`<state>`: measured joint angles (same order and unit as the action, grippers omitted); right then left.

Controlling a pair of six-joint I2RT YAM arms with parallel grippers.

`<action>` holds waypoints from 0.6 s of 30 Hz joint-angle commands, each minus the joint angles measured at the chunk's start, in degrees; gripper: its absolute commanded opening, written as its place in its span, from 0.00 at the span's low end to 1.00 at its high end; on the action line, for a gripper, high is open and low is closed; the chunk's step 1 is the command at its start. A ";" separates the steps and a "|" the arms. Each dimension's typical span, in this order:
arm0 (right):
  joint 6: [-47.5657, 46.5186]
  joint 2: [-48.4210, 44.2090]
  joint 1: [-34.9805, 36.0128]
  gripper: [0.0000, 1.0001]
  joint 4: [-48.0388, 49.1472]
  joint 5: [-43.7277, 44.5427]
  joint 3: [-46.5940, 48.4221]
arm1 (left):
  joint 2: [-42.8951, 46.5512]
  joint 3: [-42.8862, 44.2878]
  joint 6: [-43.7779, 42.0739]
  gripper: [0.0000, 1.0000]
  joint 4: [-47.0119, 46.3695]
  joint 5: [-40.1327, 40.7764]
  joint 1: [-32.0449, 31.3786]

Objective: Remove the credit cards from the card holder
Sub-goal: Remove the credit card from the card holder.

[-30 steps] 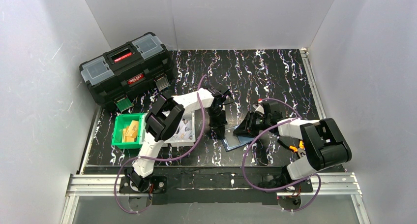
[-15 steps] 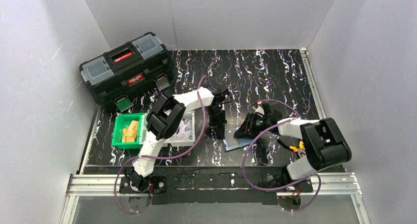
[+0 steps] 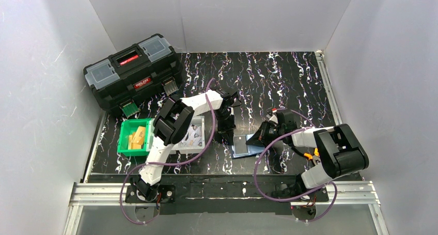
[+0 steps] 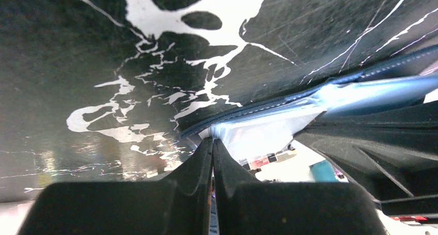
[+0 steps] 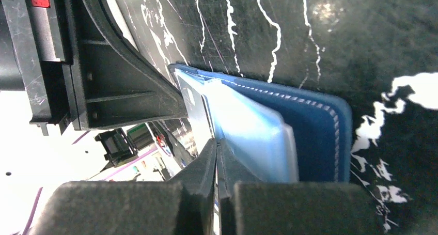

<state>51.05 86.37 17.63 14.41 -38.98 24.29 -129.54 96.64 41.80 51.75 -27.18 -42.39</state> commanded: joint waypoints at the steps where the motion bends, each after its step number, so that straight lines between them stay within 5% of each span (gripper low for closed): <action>1: -2.17 -4.20 1.02 0.03 -2.07 3.81 -0.33 | -6.58 -2.72 -1.99 0.00 -3.04 18.43 0.16; 8: -5.85 -8.23 1.01 0.02 -8.80 8.53 0.80 | -6.95 -3.35 -2.43 0.00 -2.99 19.26 1.15; 14: -6.69 -5.38 1.01 0.18 -6.40 4.00 1.60 | -7.06 -3.31 -3.25 0.00 -3.23 19.19 1.21; 18: -5.67 -2.32 1.13 0.20 -4.51 -0.25 1.96 | -7.82 -1.35 -4.91 0.00 -1.96 19.96 1.72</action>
<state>45.69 81.73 18.48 7.57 -34.59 24.47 -129.78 96.92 41.34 52.05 -27.05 -41.93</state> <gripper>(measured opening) 0.202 0.007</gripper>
